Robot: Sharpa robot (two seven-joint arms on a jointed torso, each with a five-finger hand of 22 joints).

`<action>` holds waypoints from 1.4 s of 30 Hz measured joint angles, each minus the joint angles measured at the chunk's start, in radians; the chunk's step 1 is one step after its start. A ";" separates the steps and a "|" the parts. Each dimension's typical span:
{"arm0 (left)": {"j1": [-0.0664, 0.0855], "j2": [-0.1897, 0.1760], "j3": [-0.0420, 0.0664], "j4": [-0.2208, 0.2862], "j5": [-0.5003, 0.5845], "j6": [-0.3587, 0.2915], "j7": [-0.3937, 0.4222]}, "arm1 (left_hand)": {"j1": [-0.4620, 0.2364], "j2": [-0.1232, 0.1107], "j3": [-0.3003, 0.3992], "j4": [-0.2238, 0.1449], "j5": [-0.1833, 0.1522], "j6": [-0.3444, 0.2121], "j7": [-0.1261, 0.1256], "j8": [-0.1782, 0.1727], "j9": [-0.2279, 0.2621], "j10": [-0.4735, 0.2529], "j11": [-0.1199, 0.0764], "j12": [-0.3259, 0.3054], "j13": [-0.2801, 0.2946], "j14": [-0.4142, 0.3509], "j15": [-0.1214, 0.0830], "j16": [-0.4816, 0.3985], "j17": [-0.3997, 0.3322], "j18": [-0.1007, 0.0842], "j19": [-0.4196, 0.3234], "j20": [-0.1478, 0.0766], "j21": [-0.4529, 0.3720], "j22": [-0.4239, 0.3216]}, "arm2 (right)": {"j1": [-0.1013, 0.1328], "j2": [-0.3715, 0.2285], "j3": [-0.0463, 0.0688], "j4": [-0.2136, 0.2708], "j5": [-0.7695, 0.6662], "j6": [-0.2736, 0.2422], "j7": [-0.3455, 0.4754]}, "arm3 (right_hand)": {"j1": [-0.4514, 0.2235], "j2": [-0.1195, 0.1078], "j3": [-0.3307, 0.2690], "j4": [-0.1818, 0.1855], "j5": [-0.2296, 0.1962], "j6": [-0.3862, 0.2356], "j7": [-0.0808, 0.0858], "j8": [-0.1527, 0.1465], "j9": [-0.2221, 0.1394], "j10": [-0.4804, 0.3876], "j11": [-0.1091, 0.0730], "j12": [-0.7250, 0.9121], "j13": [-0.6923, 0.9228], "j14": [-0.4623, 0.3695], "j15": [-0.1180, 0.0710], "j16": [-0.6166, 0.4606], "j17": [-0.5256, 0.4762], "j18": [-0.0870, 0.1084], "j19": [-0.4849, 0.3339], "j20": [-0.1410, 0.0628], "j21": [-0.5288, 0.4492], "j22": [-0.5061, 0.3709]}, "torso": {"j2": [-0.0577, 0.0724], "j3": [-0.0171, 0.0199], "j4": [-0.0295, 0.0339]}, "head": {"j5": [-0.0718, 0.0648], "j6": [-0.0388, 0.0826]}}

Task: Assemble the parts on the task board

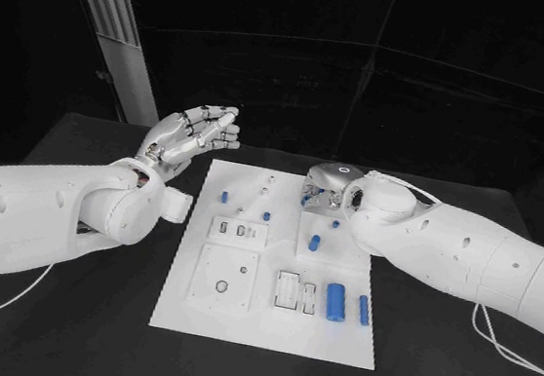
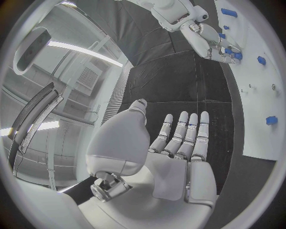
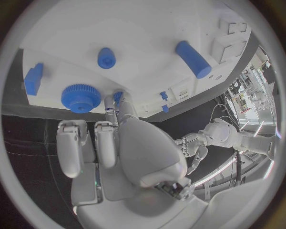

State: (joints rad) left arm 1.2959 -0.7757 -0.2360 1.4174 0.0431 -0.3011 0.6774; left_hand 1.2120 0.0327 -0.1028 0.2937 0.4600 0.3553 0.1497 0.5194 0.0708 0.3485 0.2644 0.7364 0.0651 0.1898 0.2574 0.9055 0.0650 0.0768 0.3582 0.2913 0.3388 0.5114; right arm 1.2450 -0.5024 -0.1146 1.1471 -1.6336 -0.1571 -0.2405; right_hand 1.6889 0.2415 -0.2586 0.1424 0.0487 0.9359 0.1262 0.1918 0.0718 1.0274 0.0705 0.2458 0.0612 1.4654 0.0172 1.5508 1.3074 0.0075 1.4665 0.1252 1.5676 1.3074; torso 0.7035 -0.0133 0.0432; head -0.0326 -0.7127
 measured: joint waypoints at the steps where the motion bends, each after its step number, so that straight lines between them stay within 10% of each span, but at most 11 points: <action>1: 0.000 0.000 0.000 0.000 0.000 0.000 0.000 | 0.000 0.000 0.000 0.000 0.000 0.000 0.000 0.000 0.000 0.000 0.000 0.000 0.000 0.000 0.000 0.000 0.000 0.000 0.000 0.000 0.000 0.000 | 0.000 0.000 0.000 0.000 0.000 0.001 0.000 | 0.003 0.000 0.002 -0.002 -0.001 0.011 -0.002 0.003 0.000 0.011 -0.002 0.000 0.000 0.002 -0.002 0.000 0.000 0.000 0.001 -0.001 0.000 0.000 | 0.000 0.0000 0.0001 | 0.000 0.000; 21: 0.000 -0.003 0.000 0.000 0.000 0.002 0.000 | 0.000 0.000 0.000 0.000 0.000 0.000 0.000 0.000 0.000 0.000 0.000 0.000 0.000 0.000 0.000 0.000 0.000 0.000 0.000 0.000 0.000 0.000 | -0.005 -0.045 -0.001 0.082 -0.001 -0.062 0.004 | 0.033 -0.010 0.010 0.004 -0.008 0.065 -0.003 0.013 0.001 0.086 0.005 -0.049 -0.001 0.000 -0.007 0.000 0.000 0.000 0.001 -0.007 0.000 0.000 | 0.000 -0.0005 0.0003 | 0.005 0.004; 28: 0.000 -0.003 0.000 -0.002 0.000 0.002 0.000 | 0.000 0.000 0.000 0.000 0.000 -0.004 -0.004 0.000 0.000 0.000 0.000 0.000 0.000 -0.007 0.000 0.000 0.000 0.000 0.000 0.000 0.000 -0.001 | -0.004 -0.055 0.038 0.117 -0.005 -0.129 0.023 | 0.042 -0.011 0.010 0.004 -0.008 0.068 -0.001 0.007 0.001 0.093 0.005 -0.060 -0.001 0.000 -0.007 0.000 0.000 0.000 0.001 -0.007 0.000 0.000 | 0.000 -0.0012 0.0003 | 0.003 0.009; 42: 0.000 0.000 0.000 -0.007 0.000 0.002 0.000 | 0.000 0.000 0.000 0.000 0.000 -0.004 -0.004 0.000 0.000 0.000 0.000 0.000 0.000 -0.007 0.000 0.000 0.000 0.000 0.000 0.000 0.000 -0.001 | -0.005 -0.011 0.049 0.064 -0.015 -0.219 0.071 | 0.042 -0.011 0.009 0.004 -0.005 0.070 0.001 0.002 0.001 0.096 0.008 -0.073 0.000 0.000 -0.007 0.000 0.000 0.000 0.001 -0.007 0.000 0.000 | 0.002 -0.0015 0.0013 | 0.009 0.016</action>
State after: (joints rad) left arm 1.2960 -0.7761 -0.2360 1.4105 0.0427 -0.2987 0.6775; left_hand 1.2120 0.0327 -0.1028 0.2937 0.4600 0.3516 0.1460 0.5194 0.0708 0.3486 0.2644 0.7364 0.0651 0.1825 0.2574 0.9055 0.0650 0.0768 0.3582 0.2913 0.3388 0.5106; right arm 1.2405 -0.5138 -0.0655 1.2114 -1.6484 -0.3763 -0.1696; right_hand 1.7308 0.2304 -0.2493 0.1464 0.0438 1.0060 0.1275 0.1933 0.0726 1.1238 0.0787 0.1728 0.0607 1.4651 0.0104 1.5508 1.3073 0.0075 1.4672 0.1178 1.5676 1.3073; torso 0.7055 -0.0149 0.0446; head -0.0234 -0.6969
